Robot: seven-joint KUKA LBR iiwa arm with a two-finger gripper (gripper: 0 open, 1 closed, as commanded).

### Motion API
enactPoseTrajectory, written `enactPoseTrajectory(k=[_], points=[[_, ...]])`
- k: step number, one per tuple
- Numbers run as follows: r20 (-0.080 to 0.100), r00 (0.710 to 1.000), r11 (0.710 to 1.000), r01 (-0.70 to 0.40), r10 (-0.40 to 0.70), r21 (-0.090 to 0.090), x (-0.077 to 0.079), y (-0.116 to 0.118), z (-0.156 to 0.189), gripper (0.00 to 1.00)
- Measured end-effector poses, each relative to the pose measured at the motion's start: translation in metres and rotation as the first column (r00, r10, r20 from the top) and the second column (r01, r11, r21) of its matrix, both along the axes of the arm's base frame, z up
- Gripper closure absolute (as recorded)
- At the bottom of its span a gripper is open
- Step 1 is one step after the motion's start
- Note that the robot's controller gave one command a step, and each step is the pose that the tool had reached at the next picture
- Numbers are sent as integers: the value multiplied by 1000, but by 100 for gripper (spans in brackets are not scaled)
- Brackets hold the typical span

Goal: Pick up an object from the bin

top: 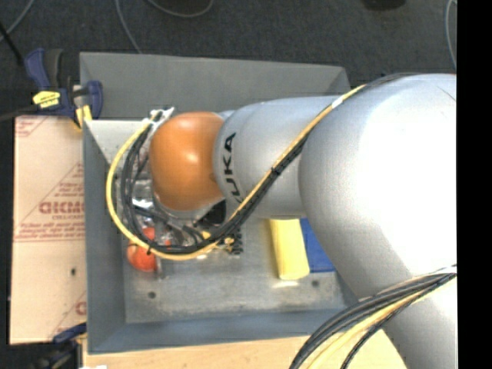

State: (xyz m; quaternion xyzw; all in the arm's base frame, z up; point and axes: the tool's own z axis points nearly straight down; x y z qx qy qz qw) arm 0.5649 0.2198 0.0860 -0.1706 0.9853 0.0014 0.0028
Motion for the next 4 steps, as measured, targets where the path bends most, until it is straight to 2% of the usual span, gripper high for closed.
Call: enactPoseTrajectory(k=[4], points=[[-1,1000,1000,7,-7,0,0,0,0,100]])
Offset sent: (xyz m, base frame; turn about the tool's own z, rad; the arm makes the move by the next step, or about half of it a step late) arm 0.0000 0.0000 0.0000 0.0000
